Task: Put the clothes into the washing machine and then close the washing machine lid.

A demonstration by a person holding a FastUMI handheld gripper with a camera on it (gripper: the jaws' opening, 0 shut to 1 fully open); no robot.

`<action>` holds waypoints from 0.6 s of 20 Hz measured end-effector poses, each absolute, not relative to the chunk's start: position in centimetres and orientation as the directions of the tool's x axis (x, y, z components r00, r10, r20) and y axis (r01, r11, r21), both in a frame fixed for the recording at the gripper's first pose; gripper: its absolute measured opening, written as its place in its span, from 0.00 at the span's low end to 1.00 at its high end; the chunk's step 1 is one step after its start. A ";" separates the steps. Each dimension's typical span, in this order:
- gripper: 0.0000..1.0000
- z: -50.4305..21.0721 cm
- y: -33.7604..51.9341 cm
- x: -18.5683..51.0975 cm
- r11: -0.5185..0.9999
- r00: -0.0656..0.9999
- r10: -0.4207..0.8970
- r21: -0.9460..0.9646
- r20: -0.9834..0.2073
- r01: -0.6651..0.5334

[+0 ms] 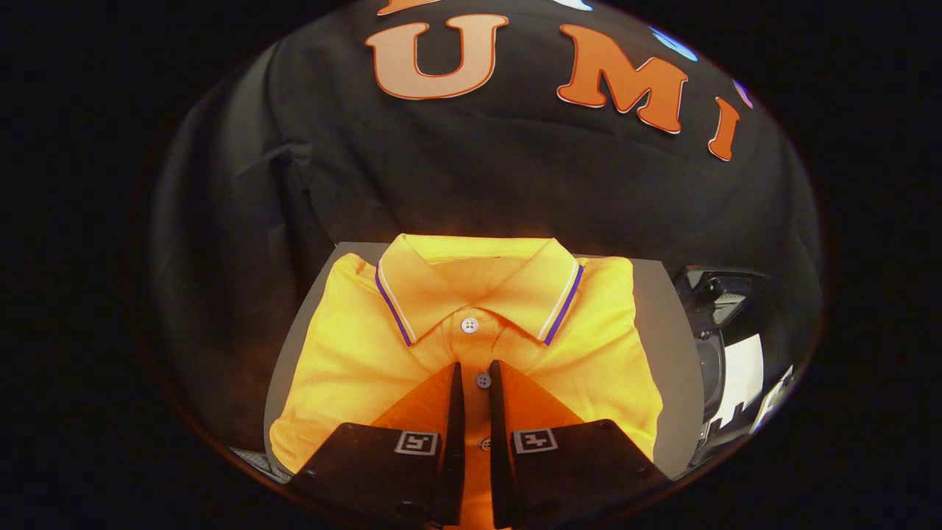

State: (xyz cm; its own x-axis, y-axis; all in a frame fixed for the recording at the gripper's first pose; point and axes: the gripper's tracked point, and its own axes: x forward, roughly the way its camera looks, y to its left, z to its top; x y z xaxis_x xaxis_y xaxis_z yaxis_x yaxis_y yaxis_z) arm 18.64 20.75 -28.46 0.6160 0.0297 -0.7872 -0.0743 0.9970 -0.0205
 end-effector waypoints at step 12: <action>0.12 -26.7 20.2 18.7 0.996 0.699 0.078 0.079 -0.711 -0.031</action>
